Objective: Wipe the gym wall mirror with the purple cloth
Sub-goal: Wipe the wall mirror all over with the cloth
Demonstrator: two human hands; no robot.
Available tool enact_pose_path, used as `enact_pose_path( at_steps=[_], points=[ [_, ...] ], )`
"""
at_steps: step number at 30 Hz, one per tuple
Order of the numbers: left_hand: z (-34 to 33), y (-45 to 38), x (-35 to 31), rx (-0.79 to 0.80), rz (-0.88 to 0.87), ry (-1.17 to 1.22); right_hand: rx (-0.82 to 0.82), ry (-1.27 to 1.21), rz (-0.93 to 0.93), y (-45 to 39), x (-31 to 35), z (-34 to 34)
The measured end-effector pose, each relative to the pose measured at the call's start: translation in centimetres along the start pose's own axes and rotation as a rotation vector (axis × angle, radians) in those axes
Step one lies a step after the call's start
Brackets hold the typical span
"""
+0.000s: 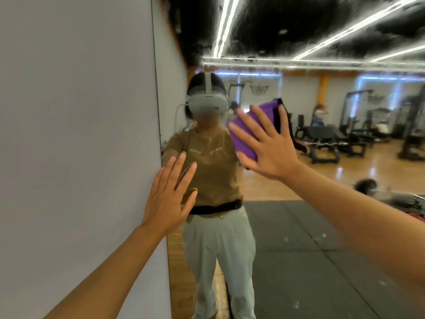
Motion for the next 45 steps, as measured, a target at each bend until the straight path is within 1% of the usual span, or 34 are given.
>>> enact_pose_path(
  at_steps=[3,5,6,8,11,13,17,19,20,22,24,26,28,30,31,32,34,36,38,41,42,43,45],
  points=[
    [0.1,-0.1,0.3,0.006,-0.015,-0.003,-0.024,0.020,-0.191,-1.2,-1.6,0.4],
    [0.2,-0.2,0.7,-0.004,-0.004,-0.011,-0.052,0.002,-0.282,-0.3,0.3,0.1],
    [0.3,-0.3,0.8,-0.012,-0.001,-0.013,-0.051,-0.020,-0.280,0.5,2.3,-0.3],
    [0.3,-0.3,0.9,-0.019,-0.005,-0.015,-0.006,-0.083,-0.151,3.0,7.8,-1.5],
    [0.4,-0.4,1.4,-0.015,-0.009,-0.021,0.128,-0.084,0.141,8.4,16.3,-3.5],
    [0.4,-0.4,1.8,0.002,-0.011,-0.029,0.180,-0.033,0.257,11.2,18.7,-4.3],
    [0.6,-0.3,2.5,0.033,-0.017,-0.041,0.196,-0.025,0.491,11.4,18.0,-4.5],
    [0.7,-0.4,3.1,0.040,0.002,-0.039,0.157,-0.069,0.543,9.1,15.8,-3.6],
    [0.8,-0.5,3.4,0.044,0.004,-0.038,0.123,-0.105,0.511,7.2,14.0,-3.0],
    [0.7,-0.6,3.6,0.058,-0.018,-0.038,0.049,-0.123,0.382,2.0,9.3,-1.5],
    [0.5,-0.6,3.7,0.062,-0.046,-0.053,0.012,-0.049,0.223,-3.1,4.4,-0.2],
    [0.5,-0.7,4.0,0.056,-0.073,-0.079,-0.005,0.010,0.065,-6.6,0.9,0.6],
    [0.6,-0.8,4.2,0.045,-0.092,-0.100,-0.029,0.027,-0.062,-7.7,0.0,1.0],
    [0.6,-0.9,4.4,0.042,-0.101,-0.102,-0.052,0.018,-0.154,-6.5,1.8,0.6],
    [0.6,-0.9,4.5,0.043,-0.100,-0.095,-0.050,-0.001,-0.148,-5.4,3.8,0.1],
    [0.6,-0.9,4.6,0.044,-0.099,-0.088,-0.036,-0.029,-0.096,-4.0,6.6,-0.6],
    [0.6,-0.8,4.7,0.043,-0.108,-0.081,0.022,-0.066,0.096,-0.3,13.2,-2.1],
    [0.6,-1.0,4.7,0.035,-0.127,-0.105,0.112,-0.044,0.291,3.7,18.2,-3.4],
    [0.9,-1.1,4.9,0.027,-0.144,-0.135,0.154,-0.014,0.426,5.6,19.7,-4.4],
    [1.6,-1.3,5.3,-0.009,-0.155,-0.184,0.123,-0.059,0.609,3.8,18.4,-4.1],
    [1.7,-1.3,5.5,-0.018,-0.159,-0.195,0.096,-0.088,0.619,2.1,17.2,-3.6],
    [1.8,-1.2,5.5,-0.025,-0.162,-0.196,0.063,-0.113,0.576,0.0,15.4,-2.9],
    [1.9,-1.2,5.5,-0.040,-0.166,-0.191,-0.025,-0.114,0.370,-5.2,10.7,-1.2]
  ],
)
Point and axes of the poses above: each hand's wrist, its own y-axis away from the middle knuckle, its own z-axis out of the back of the hand, x = y × z, the point moved 9 cm from there along -y, towards the middle knuckle, and after that the axes turned 14 degrees about z, right-handed, at the moved point
